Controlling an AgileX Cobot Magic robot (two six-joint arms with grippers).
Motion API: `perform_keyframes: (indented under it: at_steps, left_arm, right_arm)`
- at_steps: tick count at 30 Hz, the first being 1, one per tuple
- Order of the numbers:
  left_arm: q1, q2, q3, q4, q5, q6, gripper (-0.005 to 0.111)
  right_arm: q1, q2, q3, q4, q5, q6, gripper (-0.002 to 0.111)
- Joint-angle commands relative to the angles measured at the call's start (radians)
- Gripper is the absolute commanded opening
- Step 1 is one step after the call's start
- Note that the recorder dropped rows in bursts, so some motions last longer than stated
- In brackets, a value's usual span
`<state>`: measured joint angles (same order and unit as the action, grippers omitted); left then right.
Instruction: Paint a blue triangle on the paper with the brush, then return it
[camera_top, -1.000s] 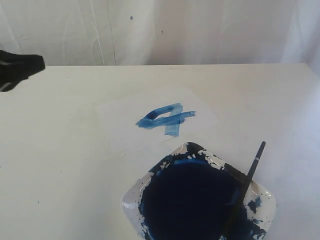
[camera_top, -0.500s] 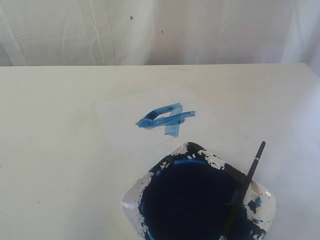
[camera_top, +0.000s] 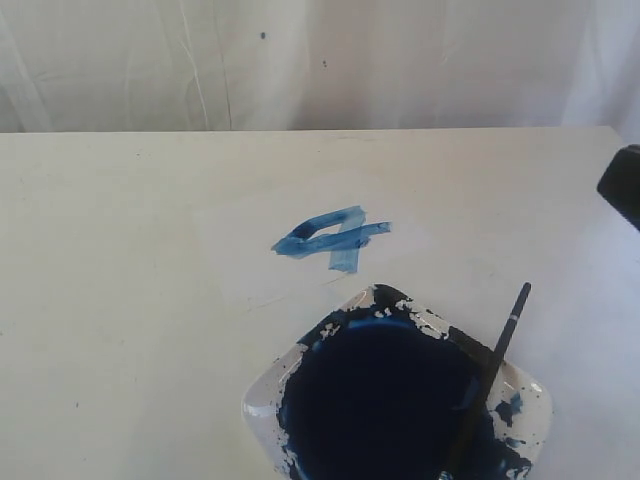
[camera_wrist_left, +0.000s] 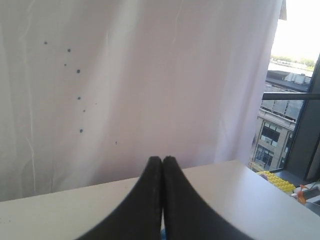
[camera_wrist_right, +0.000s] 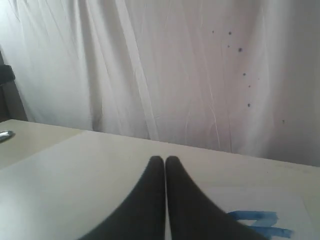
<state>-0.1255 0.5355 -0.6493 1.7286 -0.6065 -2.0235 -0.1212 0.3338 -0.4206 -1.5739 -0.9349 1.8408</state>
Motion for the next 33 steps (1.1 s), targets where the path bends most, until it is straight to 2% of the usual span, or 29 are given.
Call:
perform_keyframes:
  at_steps: [1,5,6,13,16,22,33]
  left_arm:
    - [0.004,-0.051,0.002,0.016,-0.005,-0.005,0.0]
    - [0.004,-0.069,0.002,0.016,0.001,0.004,0.0]
    - [0.004,-0.069,0.002,0.016,0.001,0.004,0.0]
    - [0.004,-0.069,0.002,0.016,0.001,0.004,0.0]
    - [0.004,-0.069,0.002,0.016,-0.003,0.004,0.0]
    - [0.004,-0.069,0.002,0.016,-0.056,0.004,0.0]
    - [0.004,-0.069,0.002,0.016,-0.054,0.004,0.0]
  right_arm:
    - [0.002,-0.07,0.002,0.005,0.056,0.0,0.0]
    - [0.002,-0.149,-0.008,0.026,0.247,0.009,0.0]
    - [0.002,-0.163,-0.019,0.026,0.311,0.069,0.0]
    - [0.002,-0.225,-0.046,-0.042,0.429,0.101,0.0]
    - [0.002,-0.274,-0.046,-0.154,0.519,0.101,0.0]
    - [0.041,-0.287,-0.046,-0.171,0.508,0.101,0.0]
    - [0.044,-0.287,-0.046,-0.171,0.474,0.101,0.0]
